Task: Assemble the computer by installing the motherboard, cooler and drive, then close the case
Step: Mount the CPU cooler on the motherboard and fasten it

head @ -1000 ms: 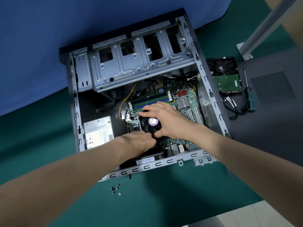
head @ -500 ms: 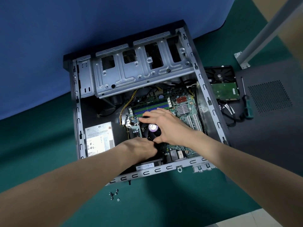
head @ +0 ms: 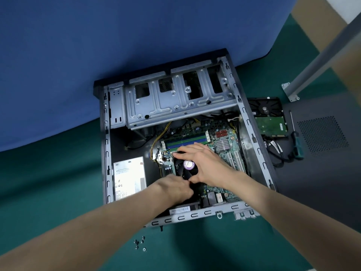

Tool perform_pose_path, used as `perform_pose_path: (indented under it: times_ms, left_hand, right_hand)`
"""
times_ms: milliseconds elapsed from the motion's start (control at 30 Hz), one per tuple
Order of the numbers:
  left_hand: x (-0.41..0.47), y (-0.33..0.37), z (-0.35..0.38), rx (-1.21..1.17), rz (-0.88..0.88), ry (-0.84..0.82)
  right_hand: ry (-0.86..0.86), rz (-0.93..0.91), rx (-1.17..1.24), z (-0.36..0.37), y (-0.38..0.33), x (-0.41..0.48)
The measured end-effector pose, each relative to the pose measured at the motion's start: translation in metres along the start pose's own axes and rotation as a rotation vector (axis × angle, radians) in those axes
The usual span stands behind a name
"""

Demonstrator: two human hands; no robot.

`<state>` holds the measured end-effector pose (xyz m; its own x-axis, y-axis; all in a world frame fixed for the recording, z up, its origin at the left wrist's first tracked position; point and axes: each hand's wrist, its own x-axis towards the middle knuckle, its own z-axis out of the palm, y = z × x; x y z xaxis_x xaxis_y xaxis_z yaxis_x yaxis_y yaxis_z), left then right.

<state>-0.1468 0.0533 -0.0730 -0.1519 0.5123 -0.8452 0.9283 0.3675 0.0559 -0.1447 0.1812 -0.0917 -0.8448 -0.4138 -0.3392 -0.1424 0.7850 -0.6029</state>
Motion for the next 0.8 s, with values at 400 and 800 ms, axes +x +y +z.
perform_pose_path:
  times_ms: [400, 800]
  left_hand:
    - [-0.010, -0.001, 0.002, 0.212, 0.161, 0.079]
    - [-0.020, -0.005, -0.001, 0.124, 0.189, 0.210]
  right_hand:
    - [-0.035, 0.013, 0.006, 0.002, 0.000, 0.002]
    - [-0.024, 0.021, 0.039, 0.006, 0.005, 0.003]
